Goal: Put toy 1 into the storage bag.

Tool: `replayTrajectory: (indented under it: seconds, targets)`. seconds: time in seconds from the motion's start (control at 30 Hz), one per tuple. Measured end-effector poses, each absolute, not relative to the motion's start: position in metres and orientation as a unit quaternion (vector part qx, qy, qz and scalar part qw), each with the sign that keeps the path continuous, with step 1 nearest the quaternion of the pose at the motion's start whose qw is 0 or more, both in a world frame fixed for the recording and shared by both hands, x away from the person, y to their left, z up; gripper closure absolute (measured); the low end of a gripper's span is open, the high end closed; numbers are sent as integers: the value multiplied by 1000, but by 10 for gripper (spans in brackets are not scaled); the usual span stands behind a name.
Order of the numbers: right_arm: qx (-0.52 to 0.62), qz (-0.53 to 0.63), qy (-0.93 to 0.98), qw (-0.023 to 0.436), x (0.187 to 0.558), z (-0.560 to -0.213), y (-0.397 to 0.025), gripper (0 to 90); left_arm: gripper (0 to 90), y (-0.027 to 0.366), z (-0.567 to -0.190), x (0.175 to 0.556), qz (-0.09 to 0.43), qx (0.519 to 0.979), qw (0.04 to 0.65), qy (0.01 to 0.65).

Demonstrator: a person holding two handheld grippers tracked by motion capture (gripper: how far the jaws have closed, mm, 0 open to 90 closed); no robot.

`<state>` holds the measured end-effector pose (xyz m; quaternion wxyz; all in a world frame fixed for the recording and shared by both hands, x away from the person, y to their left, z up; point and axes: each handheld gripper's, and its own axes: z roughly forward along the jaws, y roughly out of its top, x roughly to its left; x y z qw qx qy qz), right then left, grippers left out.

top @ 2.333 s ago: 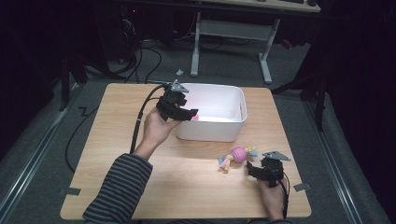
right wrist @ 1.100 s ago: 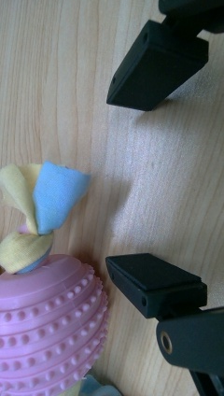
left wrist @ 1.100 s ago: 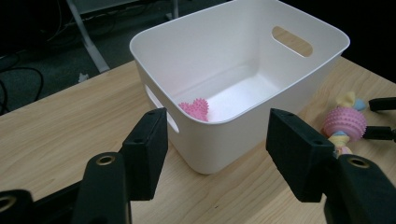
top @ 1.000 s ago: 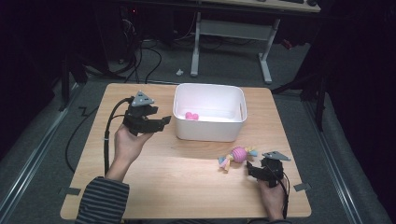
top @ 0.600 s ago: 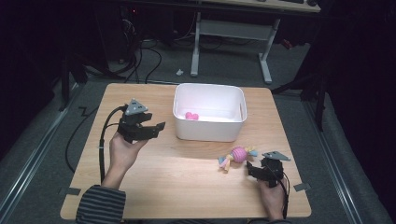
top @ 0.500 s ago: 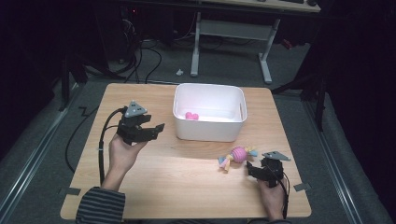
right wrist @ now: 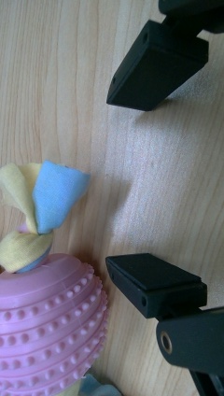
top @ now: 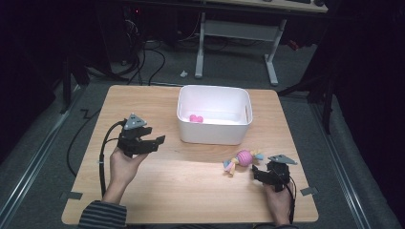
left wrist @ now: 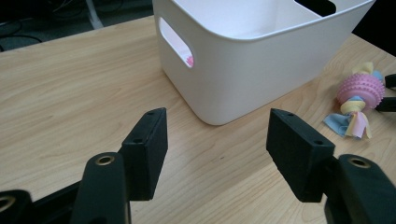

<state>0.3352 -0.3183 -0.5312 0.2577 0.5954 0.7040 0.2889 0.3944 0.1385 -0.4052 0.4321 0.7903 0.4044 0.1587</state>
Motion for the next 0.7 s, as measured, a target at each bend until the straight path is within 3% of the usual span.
replayTrajectory:
  seconds: [0.7]
  targets:
    - [595,289,704,257,335,-531,-318,192,381,140,-432,385,150,792,421,416]
